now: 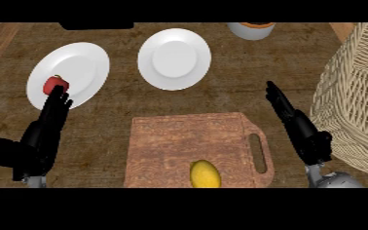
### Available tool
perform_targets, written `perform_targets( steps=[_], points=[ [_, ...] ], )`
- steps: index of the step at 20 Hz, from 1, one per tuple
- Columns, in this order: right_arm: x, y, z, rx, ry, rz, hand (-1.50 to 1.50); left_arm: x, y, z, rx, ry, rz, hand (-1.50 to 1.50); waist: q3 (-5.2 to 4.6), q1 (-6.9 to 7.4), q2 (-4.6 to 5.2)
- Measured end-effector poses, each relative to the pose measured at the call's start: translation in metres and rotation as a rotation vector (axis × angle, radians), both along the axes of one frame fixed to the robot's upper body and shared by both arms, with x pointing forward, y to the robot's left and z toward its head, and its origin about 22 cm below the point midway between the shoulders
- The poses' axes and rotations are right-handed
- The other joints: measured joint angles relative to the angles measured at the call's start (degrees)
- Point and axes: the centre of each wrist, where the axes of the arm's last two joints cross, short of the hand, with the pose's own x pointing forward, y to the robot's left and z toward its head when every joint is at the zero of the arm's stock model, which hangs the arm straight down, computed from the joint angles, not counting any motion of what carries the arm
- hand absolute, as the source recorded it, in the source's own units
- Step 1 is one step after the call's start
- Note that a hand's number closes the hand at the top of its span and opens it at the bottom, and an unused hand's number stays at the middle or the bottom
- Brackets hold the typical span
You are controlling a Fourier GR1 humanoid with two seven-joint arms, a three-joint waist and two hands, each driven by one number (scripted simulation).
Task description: Pick the lemon from the cutting board and place it in the basket
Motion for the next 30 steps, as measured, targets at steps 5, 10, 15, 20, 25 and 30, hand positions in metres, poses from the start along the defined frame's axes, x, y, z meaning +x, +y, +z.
perform_targets(
  steps=[5,10,15,20,25,30],
  points=[
    [0.013,0.024,0.015,0.067,-0.062,0.2,1.5,0.022,-0.009,0.024,0.076,-0.09,-0.146,0.0,-0.12,1.12,0.4],
    [0.001,0.095,0.036,0.169,-0.243,0.62,-1.5,0.035,-0.023,0.038,0.123,-0.138,-0.308,0.0,-0.15,2.0,0.37],
    [-0.055,0.148,0.026,0.109,-0.359,0.666,-1.5,0.04,-0.027,0.036,0.134,-0.133,-0.349,0.0,-0.26,0.8,0.03],
    [-0.072,0.156,0.042,-0.131,-0.461,0.535,-1.5,0.044,-0.021,0.037,0.15,-0.139,-0.349,0.0,-0.39,-0.18,-0.33],
    [-0.069,0.137,0.086,-0.408,-0.54,0.392,-1.5,0.044,-0.018,0.031,0.148,-0.134,-0.347,0.0,-0.53,-0.8,-0.61],
    [-0.071,0.118,0.12,-0.74,-0.469,0.439,-1.5,0.046,-0.02,0.029,0.146,-0.132,-0.348,0.0,-0.63,-0.66,-0.56]
  ],
)
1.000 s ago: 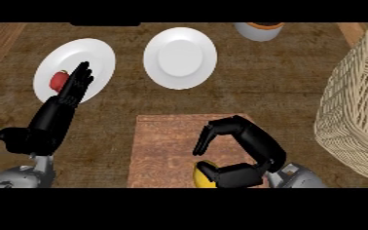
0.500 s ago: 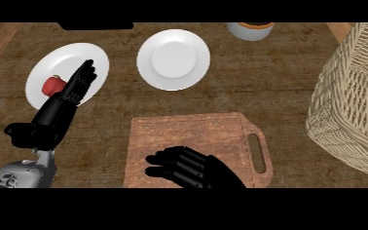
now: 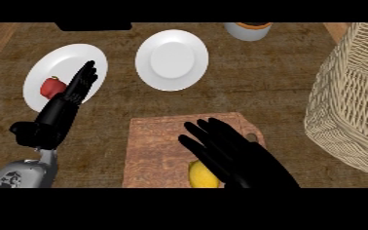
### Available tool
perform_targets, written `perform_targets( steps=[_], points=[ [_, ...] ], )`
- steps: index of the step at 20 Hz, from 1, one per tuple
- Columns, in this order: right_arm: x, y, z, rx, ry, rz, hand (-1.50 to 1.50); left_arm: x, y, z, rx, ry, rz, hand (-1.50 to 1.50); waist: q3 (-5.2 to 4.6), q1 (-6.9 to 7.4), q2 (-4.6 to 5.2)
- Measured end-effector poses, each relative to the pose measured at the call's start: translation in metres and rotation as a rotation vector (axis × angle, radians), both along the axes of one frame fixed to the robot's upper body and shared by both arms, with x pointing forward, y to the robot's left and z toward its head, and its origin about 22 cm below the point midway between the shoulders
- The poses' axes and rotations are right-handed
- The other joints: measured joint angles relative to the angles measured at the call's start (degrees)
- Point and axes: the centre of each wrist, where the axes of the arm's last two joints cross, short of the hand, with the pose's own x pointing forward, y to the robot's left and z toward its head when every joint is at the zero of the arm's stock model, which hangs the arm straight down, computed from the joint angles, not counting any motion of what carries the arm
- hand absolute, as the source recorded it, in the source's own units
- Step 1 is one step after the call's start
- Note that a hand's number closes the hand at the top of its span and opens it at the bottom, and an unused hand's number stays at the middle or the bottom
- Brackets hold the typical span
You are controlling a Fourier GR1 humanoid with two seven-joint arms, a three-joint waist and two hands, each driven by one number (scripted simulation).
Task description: Pick the lemon from the cutting board and place it in the basket
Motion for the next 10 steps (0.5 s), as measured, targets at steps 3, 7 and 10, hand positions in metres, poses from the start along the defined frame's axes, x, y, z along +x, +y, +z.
perform_targets(
  steps=[3,7,10],
  points=[
    [-0.007,-0.007,0.021,-0.144,0.065,0.004,-1.5,0.001,-0.001,0.001,0.006,-0.006,-0.006,0.0,0.03,0.57,0.21],
    [-0.02,-0.015,0.048,-0.25,0.153,0.018,-1.5,0.002,0.001,0.001,0.007,-0.008,-0.014,0.0,0.11,1.14,0.45],
    [-0.023,-0.025,0.068,-0.248,0.19,0.046,-1.5,0.006,-0.005,-0.001,0.005,-0.006,-0.024,0.0,0.18,1.41,0.61]
  ],
)
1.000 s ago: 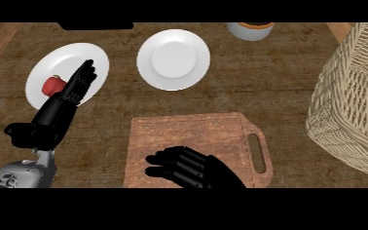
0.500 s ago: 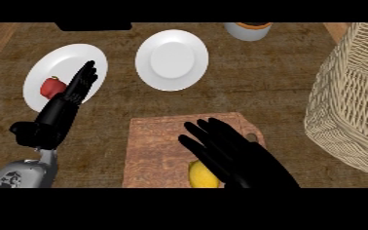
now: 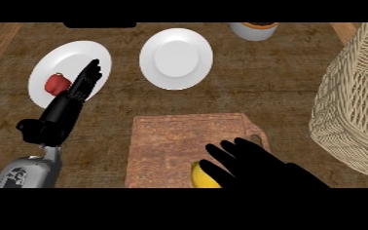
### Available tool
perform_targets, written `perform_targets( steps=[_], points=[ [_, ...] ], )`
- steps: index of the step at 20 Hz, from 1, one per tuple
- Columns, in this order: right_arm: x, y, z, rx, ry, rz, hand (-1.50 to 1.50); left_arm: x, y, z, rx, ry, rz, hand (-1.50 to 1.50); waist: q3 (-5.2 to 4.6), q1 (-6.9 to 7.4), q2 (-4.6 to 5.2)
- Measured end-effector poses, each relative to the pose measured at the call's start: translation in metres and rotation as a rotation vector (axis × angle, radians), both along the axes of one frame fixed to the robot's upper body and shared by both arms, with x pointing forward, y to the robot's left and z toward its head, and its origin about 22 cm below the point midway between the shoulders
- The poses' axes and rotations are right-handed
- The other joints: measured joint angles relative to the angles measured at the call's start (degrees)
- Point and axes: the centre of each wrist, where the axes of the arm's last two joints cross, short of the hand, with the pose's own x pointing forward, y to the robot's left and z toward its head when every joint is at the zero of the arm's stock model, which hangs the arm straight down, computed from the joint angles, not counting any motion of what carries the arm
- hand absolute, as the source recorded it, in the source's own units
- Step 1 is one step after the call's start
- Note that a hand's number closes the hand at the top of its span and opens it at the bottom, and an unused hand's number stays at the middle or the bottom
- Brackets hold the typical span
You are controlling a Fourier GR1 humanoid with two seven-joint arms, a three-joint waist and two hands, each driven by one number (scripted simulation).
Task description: Pick the lemon from the cutting board and place it in the basket
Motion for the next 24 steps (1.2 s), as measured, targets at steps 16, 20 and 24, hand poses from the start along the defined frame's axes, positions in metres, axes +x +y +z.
perform_targets(
  steps=[16,20,24],
  points=[
    [0.015,-0.019,0.004,0.061,0.055,-0.05,-1.5,0.001,0.007,0.002,-0.009,-0.009,-0.016,0.0,0.2,0.67,0.23],
    [0.015,-0.014,-0.021,0.081,0.061,-0.069,-1.5,0.003,0.005,-0.002,-0.008,-0.009,-0.014,0.0,0.23,0.62,0.24],
    [0.02,-0.001,-0.054,0.09,0.05,-0.083,-1.5,0.002,0.003,0.0,-0.013,-0.005,-0.016,0.0,0.24,0.7,0.23]
  ],
)
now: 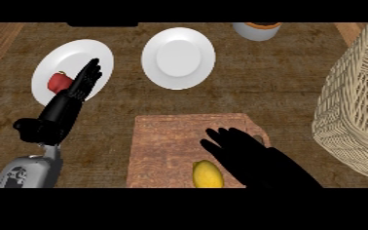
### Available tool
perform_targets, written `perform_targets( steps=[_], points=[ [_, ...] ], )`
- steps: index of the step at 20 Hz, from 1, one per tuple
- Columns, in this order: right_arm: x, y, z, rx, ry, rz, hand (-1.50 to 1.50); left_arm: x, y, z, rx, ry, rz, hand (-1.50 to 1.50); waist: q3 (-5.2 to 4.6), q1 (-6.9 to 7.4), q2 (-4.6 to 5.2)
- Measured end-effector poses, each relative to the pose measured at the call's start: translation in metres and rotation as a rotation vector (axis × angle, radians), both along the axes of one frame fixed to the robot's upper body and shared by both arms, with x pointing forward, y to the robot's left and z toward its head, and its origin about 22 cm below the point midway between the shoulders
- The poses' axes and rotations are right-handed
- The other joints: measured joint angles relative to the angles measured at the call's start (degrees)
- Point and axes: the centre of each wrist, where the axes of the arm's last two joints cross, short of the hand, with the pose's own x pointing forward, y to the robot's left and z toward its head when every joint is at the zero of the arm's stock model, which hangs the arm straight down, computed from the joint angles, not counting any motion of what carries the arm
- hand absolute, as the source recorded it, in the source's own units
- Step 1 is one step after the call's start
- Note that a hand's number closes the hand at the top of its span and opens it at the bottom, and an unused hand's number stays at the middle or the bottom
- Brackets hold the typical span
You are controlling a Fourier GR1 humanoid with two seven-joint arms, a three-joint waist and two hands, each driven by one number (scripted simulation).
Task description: Pick the lemon from the cutting board and place it in the basket
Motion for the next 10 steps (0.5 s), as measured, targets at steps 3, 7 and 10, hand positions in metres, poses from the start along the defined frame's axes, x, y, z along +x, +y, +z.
perform_targets(
  steps=[3,7,10],
  points=[
    [0.007,0.001,-0.017,-0.006,-0.019,-0.011,-1.5,0.0,0.0,-0.002,0.001,0.002,-0.002,0.0,0.0,-0.01,0.02],
    [0.012,0.005,-0.036,0.002,-0.032,-0.013,-1.5,0.003,-0.003,0.0,0.006,-0.002,-0.002,0.0,-0.01,-0.04,0.02],
    [0.013,0.003,-0.05,0.017,-0.035,-0.002,-1.5,0.003,0.0,-0.005,0.005,-0.004,-0.001,0.0,-0.01,-0.08,0.01]
  ],
)
